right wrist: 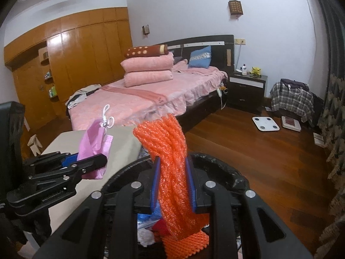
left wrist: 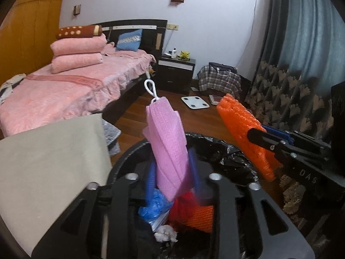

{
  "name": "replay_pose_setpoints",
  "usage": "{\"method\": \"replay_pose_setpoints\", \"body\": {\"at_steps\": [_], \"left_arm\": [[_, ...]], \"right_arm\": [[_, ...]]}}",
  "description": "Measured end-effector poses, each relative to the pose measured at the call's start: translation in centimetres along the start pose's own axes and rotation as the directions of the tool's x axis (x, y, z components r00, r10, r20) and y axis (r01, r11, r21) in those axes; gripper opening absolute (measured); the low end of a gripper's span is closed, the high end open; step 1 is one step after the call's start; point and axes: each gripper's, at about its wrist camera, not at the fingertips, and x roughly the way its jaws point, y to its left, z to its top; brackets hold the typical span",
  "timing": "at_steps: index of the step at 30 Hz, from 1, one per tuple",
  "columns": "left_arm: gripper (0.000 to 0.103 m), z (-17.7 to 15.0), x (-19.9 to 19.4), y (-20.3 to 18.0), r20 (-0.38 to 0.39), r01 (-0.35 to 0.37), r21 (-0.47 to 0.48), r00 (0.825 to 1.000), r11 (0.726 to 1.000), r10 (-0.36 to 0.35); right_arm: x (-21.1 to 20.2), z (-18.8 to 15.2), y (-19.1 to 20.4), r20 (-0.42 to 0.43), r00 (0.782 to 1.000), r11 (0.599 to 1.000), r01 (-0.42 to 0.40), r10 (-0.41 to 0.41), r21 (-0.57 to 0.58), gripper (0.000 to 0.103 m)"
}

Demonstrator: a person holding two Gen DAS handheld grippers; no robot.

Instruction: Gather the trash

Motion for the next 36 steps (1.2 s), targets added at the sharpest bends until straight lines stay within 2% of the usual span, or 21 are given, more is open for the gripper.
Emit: {"method": "replay_pose_setpoints", "body": {"at_steps": [1,2,4,6,7,11,13,18,26,36], "left_arm": [[0.059,-0.1,0.5,0.0,-0.003,0.005,-0.001,1.000,1.000,-0.005],[0.063,0.0,0.8,0.1,-0.003,0.007,-0.001,1.000,1.000,-0.007],[0.074,-0.1,1.0,0.3,-0.004,-0.002,0.002,1.000,1.000,0.002],[0.081,-0.2,0.9,0.9,-0.001,-0.022,-0.007,1.000,1.000,0.022],[0.084,-0.2,0.7,1.2,0.003,-0.027,-0.015,1.000,1.000,0.027],[0.089,0.1,-0.4,2.1,0.012,-0.052,-0.026,0.999,0.998,0.052],[0.091,0.4,-1.0,2.6,0.018,-0.069,-0.037,0.997,0.997,0.070],[0.093,0.8,-3.4,3.8,0.034,-0.110,-0.072,0.993,0.991,0.113],[0.094,1.0,-7.6,4.1,0.069,-0.175,-0.088,0.981,0.981,0.181],[0.094,0.6,-12.2,3.4,0.102,-0.216,-0.097,0.969,0.972,0.225]], "right_arm": [[0.3,-0.1,-0.4,-0.008,1.000,1.000,0.009,-0.009,0.001,0.036],[0.6,-0.3,-0.7,-0.012,1.000,1.000,0.017,-0.017,0.003,0.038],[1.0,-0.5,-1.3,-0.021,1.000,1.000,0.023,-0.023,0.009,0.052],[1.1,-0.7,-2.0,-0.026,0.999,1.000,0.020,-0.020,0.023,0.060],[1.1,-0.8,-2.2,-0.027,0.999,0.999,0.021,-0.020,0.028,0.069],[0.9,-1.1,-2.8,-0.022,0.999,0.999,0.030,-0.029,0.029,0.083],[0.4,-1.0,-2.7,-0.007,0.999,0.999,0.040,-0.040,0.034,0.097],[-0.6,-0.6,-1.9,0.005,0.999,0.999,0.035,-0.035,0.035,0.097],[-3.3,0.6,0.7,0.062,0.998,1.000,-0.021,0.020,0.018,0.097],[-6.2,1.7,4.2,0.092,0.993,0.997,-0.068,0.069,-0.022,0.097]]}}
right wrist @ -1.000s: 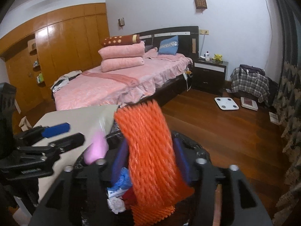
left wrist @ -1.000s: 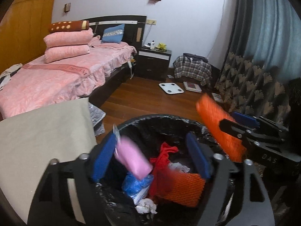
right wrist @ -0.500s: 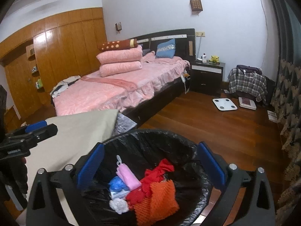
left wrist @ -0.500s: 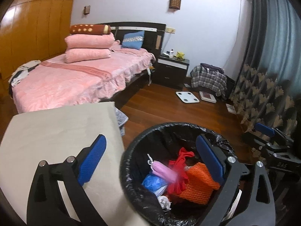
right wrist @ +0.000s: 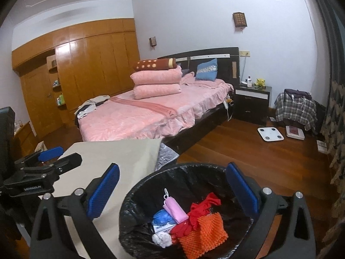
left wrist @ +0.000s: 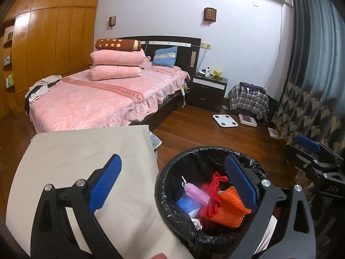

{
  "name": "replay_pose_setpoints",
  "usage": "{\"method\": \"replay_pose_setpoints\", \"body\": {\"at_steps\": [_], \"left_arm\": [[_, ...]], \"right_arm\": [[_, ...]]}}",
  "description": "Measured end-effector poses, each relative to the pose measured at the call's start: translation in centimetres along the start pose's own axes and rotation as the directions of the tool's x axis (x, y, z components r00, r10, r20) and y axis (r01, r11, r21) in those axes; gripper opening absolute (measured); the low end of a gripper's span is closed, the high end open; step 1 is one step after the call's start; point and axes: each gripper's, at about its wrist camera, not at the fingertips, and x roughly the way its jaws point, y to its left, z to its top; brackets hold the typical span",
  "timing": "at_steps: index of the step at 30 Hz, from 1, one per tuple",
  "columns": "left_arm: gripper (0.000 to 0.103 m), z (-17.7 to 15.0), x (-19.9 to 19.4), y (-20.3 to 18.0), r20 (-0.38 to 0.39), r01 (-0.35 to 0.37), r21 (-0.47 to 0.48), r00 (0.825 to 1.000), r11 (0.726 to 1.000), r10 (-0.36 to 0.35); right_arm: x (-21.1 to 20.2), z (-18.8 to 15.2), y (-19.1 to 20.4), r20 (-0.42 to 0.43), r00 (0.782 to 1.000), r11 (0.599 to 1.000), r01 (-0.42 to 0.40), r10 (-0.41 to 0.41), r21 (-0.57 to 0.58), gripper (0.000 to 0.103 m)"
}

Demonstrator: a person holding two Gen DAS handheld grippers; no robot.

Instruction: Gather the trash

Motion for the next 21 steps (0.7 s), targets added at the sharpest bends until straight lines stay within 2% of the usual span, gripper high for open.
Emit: {"method": "replay_pose_setpoints", "body": {"at_steps": [9,21], "left_arm": [[0.094,-0.3,-2.4,0.1,0.023,-0.028,0.004,0.999,1.000,0.027],[0.094,-0.9,-3.9,-0.1,0.046,-0.038,0.008,0.998,0.999,0.037]], "right_arm": [[-1.2,0.2,2.2,0.018,1.000,0.999,-0.017,0.018,-0.031,0.097],[-1.8,-0.2,2.9,0.020,1.000,0.998,-0.021,0.022,-0.051,0.097]]}}
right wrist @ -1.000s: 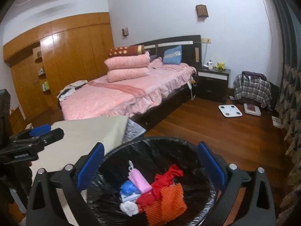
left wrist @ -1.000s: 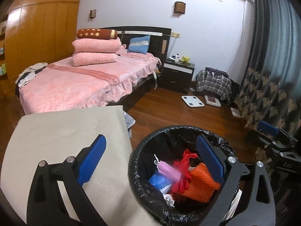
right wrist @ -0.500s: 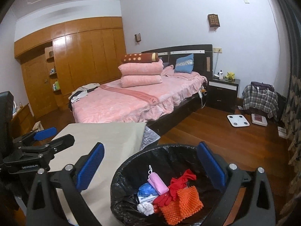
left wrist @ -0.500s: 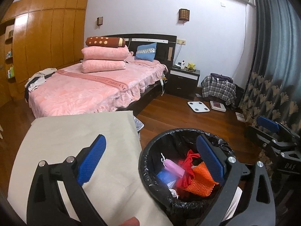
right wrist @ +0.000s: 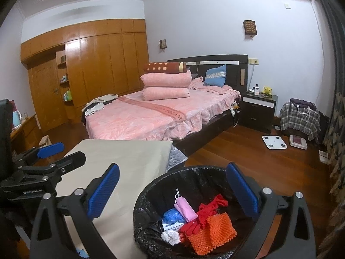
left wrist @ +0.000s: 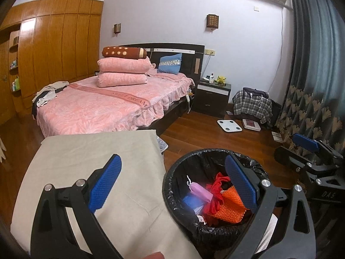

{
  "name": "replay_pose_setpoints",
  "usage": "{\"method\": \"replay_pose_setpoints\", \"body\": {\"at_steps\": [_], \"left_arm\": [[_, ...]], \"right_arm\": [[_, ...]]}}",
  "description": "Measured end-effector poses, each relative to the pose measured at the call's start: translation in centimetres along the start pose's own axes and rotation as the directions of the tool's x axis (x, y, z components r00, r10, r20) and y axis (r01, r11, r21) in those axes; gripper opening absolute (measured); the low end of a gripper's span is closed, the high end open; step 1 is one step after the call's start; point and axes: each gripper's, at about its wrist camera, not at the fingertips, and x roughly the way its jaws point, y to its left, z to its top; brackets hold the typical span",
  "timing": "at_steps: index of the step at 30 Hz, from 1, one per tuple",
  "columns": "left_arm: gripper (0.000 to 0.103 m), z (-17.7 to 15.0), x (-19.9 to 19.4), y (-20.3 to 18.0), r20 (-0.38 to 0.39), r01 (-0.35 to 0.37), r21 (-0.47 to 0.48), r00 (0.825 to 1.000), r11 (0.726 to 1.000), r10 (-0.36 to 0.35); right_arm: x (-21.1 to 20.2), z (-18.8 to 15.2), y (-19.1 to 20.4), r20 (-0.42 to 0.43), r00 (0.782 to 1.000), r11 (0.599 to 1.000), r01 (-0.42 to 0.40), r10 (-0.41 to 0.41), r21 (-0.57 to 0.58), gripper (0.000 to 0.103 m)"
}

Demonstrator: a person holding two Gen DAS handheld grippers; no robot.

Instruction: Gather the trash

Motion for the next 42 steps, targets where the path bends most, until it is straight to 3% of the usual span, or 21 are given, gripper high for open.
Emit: {"method": "replay_pose_setpoints", "body": {"at_steps": [42], "left_arm": [[0.094,-0.18,-0.71,-0.25,0.007,-0.003,0.013,1.000,1.000,0.003]], "right_arm": [[-0.71,0.10,0.12,0.008,1.000,1.000,-0.004,0.004,-0.006,0.097]]}}
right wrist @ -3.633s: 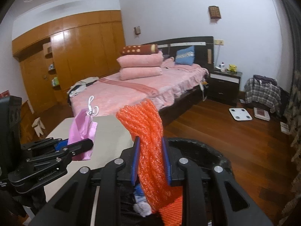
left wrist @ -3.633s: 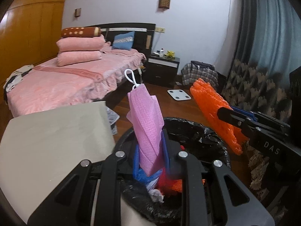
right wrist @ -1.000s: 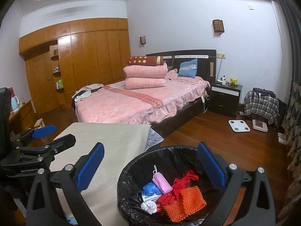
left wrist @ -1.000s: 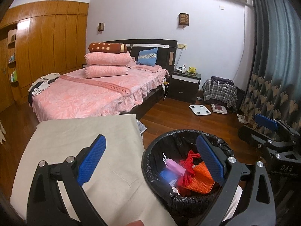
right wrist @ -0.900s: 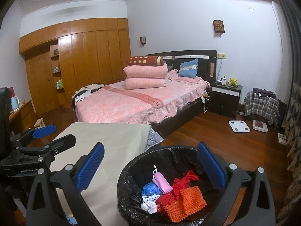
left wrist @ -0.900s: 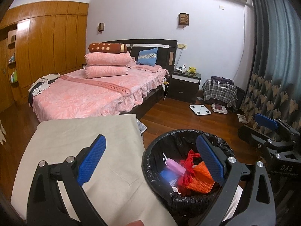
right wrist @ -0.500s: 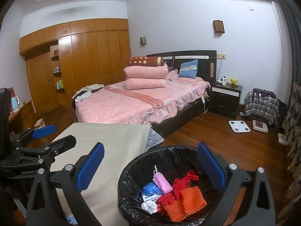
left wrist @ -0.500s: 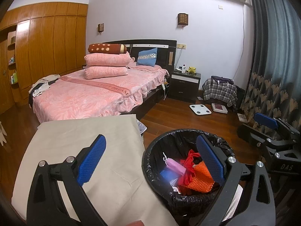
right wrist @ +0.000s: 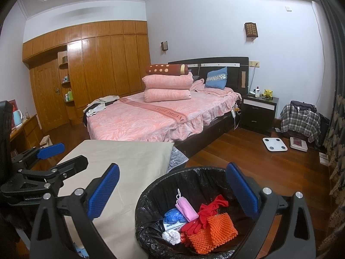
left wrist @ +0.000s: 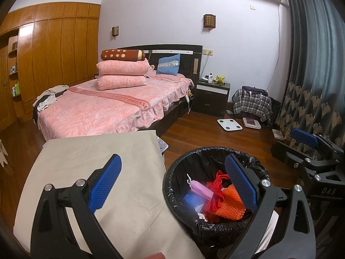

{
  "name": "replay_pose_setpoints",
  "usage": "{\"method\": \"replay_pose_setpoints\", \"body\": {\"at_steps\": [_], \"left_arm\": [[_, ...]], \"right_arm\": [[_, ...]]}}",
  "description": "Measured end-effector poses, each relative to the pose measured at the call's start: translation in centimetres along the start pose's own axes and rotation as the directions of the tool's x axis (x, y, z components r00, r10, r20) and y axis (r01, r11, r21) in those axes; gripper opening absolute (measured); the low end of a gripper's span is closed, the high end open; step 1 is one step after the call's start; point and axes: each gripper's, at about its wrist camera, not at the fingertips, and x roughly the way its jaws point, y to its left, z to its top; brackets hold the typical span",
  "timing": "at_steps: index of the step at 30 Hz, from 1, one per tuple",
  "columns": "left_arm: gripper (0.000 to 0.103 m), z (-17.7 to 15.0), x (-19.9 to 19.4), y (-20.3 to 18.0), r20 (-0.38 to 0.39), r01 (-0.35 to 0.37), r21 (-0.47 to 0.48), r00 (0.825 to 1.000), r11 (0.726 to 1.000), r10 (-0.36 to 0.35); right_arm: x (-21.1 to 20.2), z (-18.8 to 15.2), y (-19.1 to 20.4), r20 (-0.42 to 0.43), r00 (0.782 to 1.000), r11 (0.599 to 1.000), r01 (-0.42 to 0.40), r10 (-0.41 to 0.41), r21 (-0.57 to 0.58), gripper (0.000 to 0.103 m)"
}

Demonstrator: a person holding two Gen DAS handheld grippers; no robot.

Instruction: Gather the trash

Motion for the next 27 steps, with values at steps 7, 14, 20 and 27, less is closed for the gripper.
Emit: {"method": "replay_pose_setpoints", "body": {"at_steps": [7,14,20,27], "left_arm": [[0.094,-0.1,-0.1,-0.1,0.000,0.000,0.001,1.000,1.000,0.000],[0.094,-0.1,-0.2,-0.1,-0.002,0.000,0.002,1.000,1.000,0.000],[0.094,-0.1,-0.2,-0.1,-0.003,0.000,0.000,1.000,1.000,0.000],[0.094,-1.1,-0.2,0.1,-0.016,0.006,-0.003,1.000,1.000,-0.006]], "right_arm": [[0.0,0.0,0.0,0.002,1.000,1.000,0.001,-0.001,0.000,0.097],[-0.1,-0.1,0.1,-0.001,1.000,1.000,0.000,0.000,0.001,0.097],[-0.1,-0.1,0.1,-0.001,1.000,1.000,0.001,-0.001,0.001,0.097],[-0.1,-0.3,0.1,-0.007,1.000,1.000,0.000,0.000,0.004,0.097]]}}
